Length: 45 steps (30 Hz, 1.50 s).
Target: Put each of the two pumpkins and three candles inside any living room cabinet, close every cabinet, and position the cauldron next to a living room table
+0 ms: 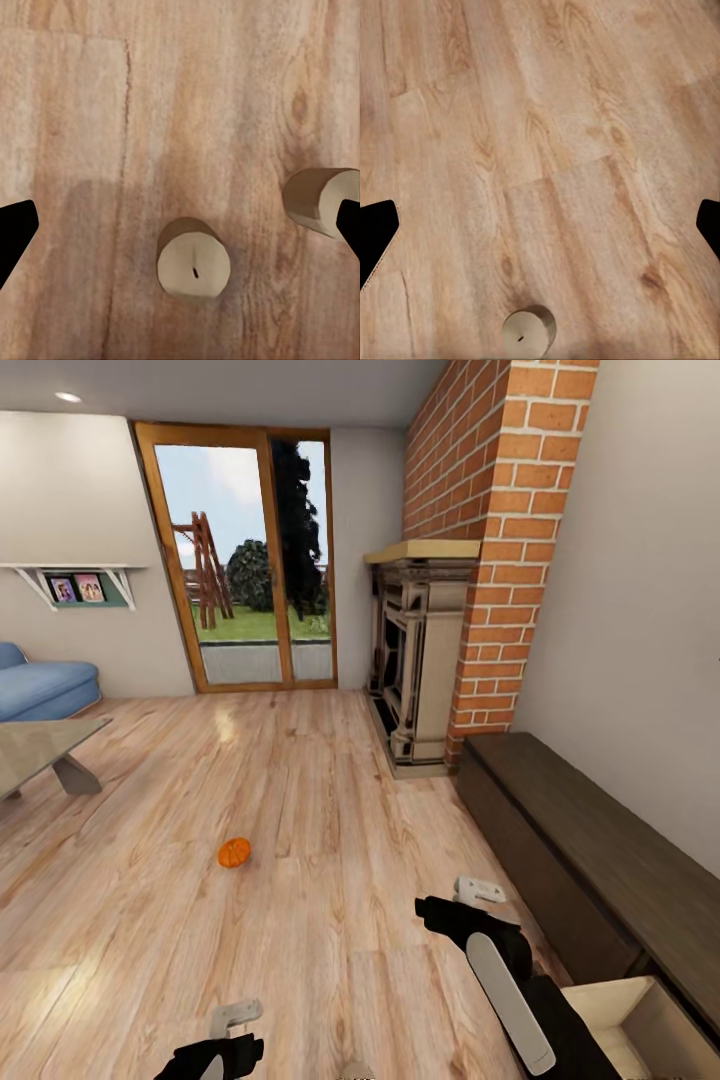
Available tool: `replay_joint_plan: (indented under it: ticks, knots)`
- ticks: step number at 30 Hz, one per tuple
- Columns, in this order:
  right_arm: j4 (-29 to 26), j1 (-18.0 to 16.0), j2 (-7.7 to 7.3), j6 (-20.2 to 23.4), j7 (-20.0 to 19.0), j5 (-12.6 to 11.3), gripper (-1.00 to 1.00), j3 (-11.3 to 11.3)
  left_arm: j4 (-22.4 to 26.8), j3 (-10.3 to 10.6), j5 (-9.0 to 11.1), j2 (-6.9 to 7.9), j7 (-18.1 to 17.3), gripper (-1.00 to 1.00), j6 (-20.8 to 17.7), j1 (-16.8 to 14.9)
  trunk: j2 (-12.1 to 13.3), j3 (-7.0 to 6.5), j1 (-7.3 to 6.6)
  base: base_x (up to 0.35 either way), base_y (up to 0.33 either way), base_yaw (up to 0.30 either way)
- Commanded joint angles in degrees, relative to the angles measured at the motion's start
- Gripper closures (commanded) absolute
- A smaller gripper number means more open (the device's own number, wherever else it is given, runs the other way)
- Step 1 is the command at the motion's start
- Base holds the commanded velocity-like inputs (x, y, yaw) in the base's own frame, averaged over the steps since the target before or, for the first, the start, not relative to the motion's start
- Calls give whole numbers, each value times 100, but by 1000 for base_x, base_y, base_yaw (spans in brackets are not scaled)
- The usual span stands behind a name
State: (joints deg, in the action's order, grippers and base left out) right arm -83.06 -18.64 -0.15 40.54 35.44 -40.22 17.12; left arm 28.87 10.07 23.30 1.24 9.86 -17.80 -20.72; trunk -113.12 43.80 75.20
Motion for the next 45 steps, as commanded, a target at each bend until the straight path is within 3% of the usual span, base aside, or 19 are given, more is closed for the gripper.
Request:
replay_joint_plan:
  ticks: [1,5,7,13,21,27,35,45]
  knots:
    - [-45,-6,2,16,53,-51,-100,15,14,48,60,8,51,-100,-22,-2,-44,24,22,0,0,0]
    - [-254,-6,6,120,38,-261,-100,202,14,48,60,8,51,-100,-22,-2,-205,96,110,0,0,0]
    - [-321,-5,-1,178,39,-533,-100,324,14,48,60,8,51,-100,-22,-2,-285,132,154,0,0,0]
    - [-410,-4,-10,221,42,-815,-100,405,8,48,60,8,51,-100,-22,-2,-526,240,285,0,0,0]
    - [-421,-8,-5,226,29,-854,-100,422,6,64,56,2,51,-100,-22,-2,-846,383,461,0,0,0]
    - [-417,-6,-3,226,16,-855,-100,424,5,306,60,-6,60,-100,-18,-2,-1087,491,593,0,0,0]
    - [-414,-5,5,226,8,-863,-100,431,-120,403,42,-174,295,-100,-13,-4,-1408,635,769,0,0,0]
    - [-406,-2,2,226,7,-864,-100,428,-292,494,34,-241,367,-100,191,-2,-1809,814,988,0,0,0]
